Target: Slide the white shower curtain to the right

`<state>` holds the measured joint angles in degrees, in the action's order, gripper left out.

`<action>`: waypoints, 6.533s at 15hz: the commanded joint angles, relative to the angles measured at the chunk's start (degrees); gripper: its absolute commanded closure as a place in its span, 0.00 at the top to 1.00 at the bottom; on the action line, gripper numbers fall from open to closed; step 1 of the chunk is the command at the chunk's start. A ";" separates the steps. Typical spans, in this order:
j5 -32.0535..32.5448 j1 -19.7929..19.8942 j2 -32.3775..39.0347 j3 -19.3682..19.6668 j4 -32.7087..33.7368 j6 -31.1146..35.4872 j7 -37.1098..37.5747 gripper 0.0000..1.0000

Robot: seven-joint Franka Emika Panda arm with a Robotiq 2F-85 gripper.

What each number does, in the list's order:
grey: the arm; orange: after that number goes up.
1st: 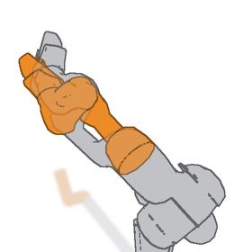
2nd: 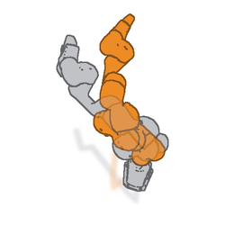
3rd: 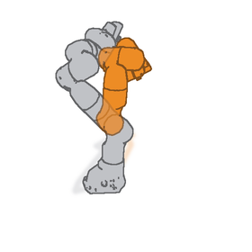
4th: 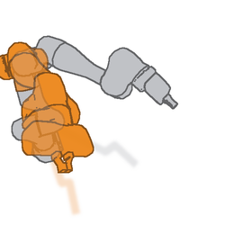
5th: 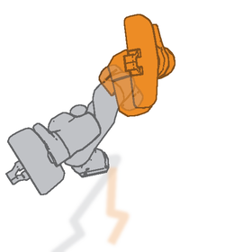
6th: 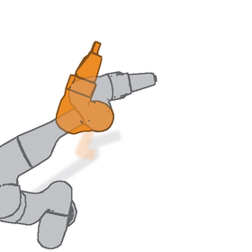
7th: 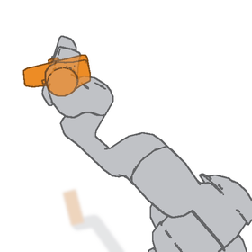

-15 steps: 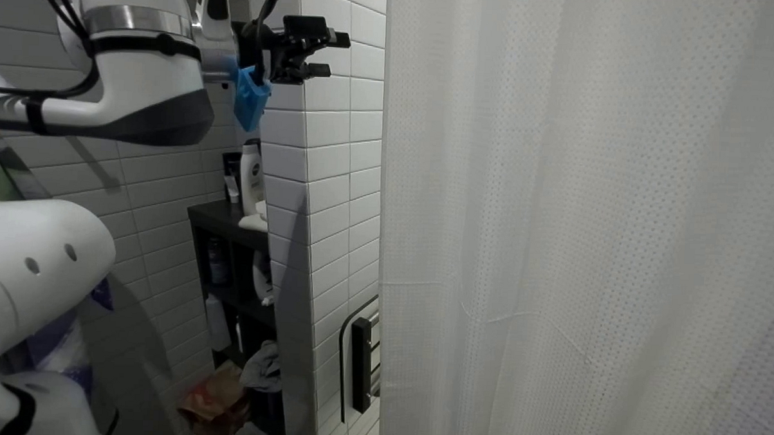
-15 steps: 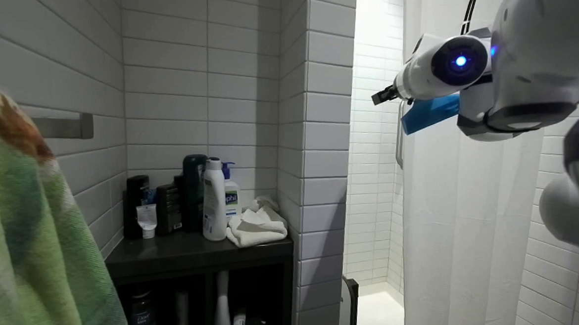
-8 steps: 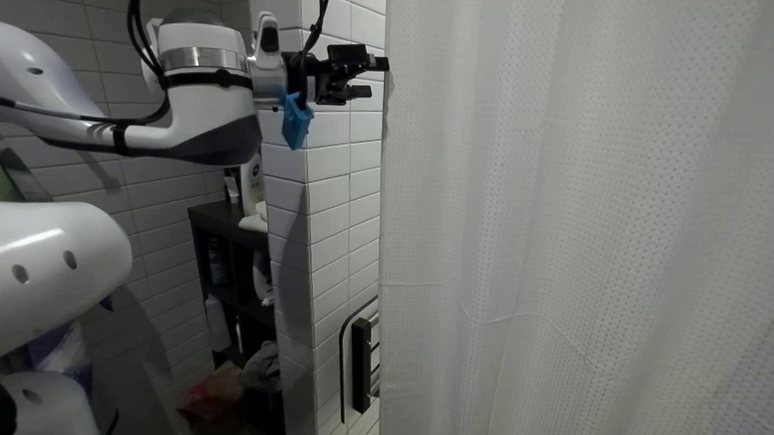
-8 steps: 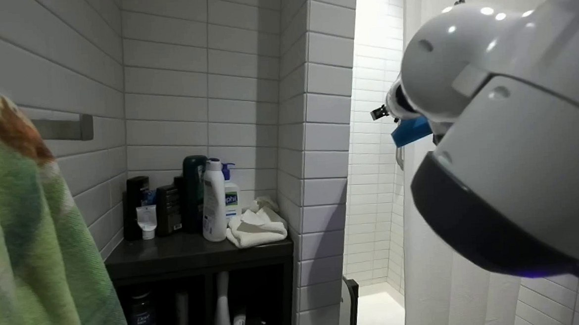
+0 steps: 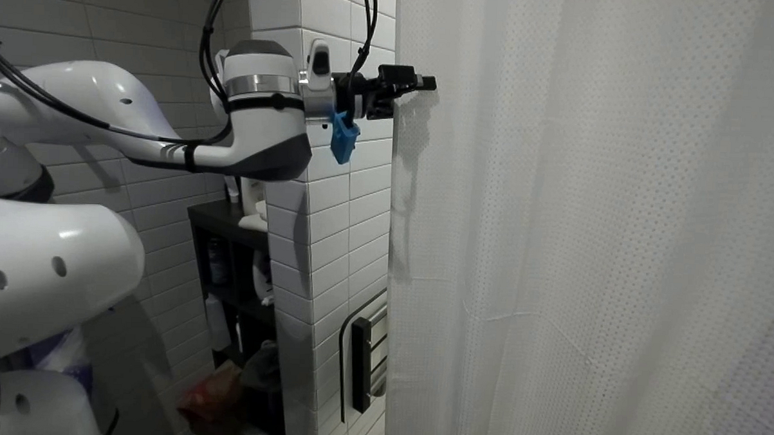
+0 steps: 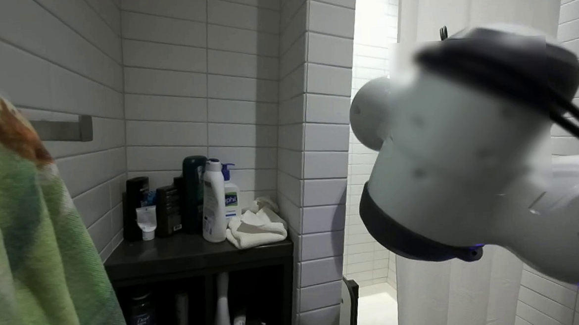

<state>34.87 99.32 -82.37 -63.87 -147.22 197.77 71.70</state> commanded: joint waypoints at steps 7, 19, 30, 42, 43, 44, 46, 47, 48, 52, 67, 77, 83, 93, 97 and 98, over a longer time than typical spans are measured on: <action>-33.71 5.56 -1.86 -5.13 -0.42 0.29 -23.94 0.01; -50.60 15.56 -1.10 -8.64 3.73 0.02 -35.92 0.00; -53.91 39.10 -0.07 -12.38 15.78 -0.84 -38.63 0.00; -54.27 51.24 -1.60 -12.19 18.80 -3.25 -42.53 0.00; -54.38 51.04 -1.34 -12.39 18.50 -3.11 -42.77 0.00; -54.49 50.70 -1.31 -12.40 18.11 -3.07 -43.19 0.00; -54.33 50.62 -0.43 -12.65 17.89 -3.54 -44.16 0.00; -54.24 50.59 -0.40 -12.60 17.58 -3.91 -44.50 0.00; -54.14 50.59 -0.51 -12.48 17.45 -4.57 -44.79 0.00; -53.54 50.60 -0.53 -12.02 16.35 -6.78 -45.96 0.00; -49.08 50.69 6.36 -12.65 20.63 -24.74 -49.19 0.00; -48.21 50.75 10.14 -13.26 23.69 -31.55 -48.17 0.00; -48.33 50.75 11.97 -13.02 24.16 -33.11 -47.84 0.00; -47.95 50.83 11.40 -12.48 22.94 -36.76 -46.49 0.00; -43.93 51.14 11.98 -12.72 20.68 -35.19 -43.43 0.00; -43.25 51.25 12.24 -12.62 20.81 -35.26 -42.83 0.00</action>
<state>-11.22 150.57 -74.10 -72.27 -123.23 164.84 26.10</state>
